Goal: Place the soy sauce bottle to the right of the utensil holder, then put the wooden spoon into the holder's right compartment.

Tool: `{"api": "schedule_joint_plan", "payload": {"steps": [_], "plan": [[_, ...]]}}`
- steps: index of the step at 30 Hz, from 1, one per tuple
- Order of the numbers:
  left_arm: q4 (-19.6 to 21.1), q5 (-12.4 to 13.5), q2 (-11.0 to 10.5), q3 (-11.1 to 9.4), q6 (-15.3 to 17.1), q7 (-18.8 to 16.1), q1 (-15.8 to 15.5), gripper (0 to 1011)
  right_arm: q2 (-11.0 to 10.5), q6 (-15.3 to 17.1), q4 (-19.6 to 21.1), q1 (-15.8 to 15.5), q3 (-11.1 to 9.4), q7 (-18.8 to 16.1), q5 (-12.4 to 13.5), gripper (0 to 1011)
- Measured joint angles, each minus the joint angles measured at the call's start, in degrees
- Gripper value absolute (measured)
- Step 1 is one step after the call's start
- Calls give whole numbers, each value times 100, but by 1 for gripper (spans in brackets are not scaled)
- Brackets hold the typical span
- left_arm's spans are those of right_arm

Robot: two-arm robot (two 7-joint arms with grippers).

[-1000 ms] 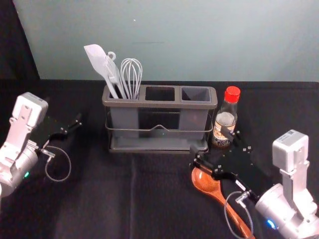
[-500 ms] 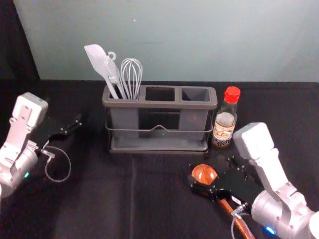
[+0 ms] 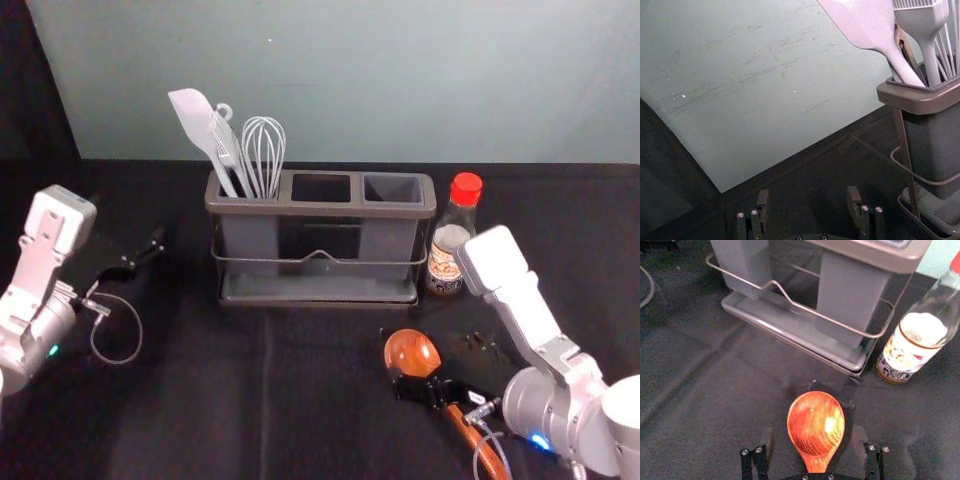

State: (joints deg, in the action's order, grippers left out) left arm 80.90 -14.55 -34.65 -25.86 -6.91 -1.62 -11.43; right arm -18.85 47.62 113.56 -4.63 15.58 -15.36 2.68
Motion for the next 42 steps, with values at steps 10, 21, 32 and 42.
{"api": "schedule_joint_plan", "payload": {"steps": [10, 21, 32, 42], "plan": [[0, 1, 0, 0, 0, 0, 0, 1000, 148, 203, -232, 152, 29, -51, -121, 1000], [0, 0, 0, 0, 0, 0, 0, 1000, 285, 298, -470, 329, 91, -163, -272, 1002], [0, 0, 0, 0, 0, 0, 0, 1000, 385, 349, -654, 459, 138, -251, -425, 1000], [0, 0, 0, 0, 0, 0, 0, 1000, 466, 403, -751, 523, 134, -341, -559, 1000]]}}
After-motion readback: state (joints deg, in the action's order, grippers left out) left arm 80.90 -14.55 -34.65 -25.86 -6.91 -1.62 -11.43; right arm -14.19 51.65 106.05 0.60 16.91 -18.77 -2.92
